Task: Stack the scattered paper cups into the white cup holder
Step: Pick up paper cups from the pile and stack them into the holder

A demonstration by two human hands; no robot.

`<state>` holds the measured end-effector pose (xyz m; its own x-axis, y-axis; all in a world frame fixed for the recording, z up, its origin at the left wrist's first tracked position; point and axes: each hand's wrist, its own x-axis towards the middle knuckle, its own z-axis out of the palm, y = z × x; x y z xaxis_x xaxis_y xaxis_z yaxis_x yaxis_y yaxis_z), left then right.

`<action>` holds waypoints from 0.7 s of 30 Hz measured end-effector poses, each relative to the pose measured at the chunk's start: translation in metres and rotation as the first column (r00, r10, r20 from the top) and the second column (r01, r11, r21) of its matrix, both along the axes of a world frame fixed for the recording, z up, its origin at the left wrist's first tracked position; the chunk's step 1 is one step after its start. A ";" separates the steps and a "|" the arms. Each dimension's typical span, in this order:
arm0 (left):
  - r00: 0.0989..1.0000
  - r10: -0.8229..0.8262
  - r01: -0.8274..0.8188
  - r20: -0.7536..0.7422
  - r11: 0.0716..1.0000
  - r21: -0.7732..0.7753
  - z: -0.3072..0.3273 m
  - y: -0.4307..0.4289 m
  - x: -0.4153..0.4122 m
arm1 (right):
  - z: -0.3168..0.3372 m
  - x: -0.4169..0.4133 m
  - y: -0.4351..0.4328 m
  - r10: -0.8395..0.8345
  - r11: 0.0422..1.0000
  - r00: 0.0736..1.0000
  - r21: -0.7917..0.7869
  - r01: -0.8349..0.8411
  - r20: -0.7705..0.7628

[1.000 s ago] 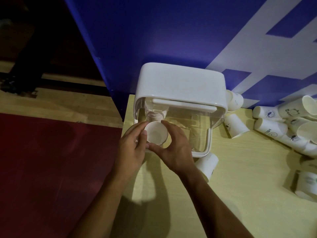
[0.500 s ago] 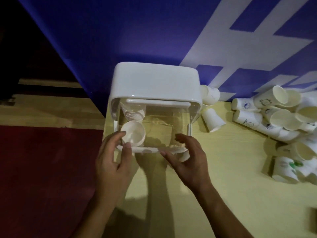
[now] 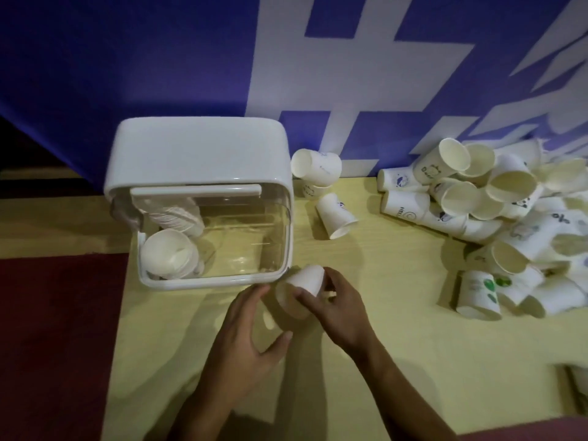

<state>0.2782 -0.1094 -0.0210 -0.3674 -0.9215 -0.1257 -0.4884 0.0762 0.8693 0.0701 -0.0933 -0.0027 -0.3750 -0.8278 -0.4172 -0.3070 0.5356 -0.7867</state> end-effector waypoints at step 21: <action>0.942 0.316 -0.329 -0.113 0.937 -0.122 0.047 -0.015 -0.115 | -0.041 -0.087 -0.065 -0.196 0.977 0.892 -0.161 0.141 -0.406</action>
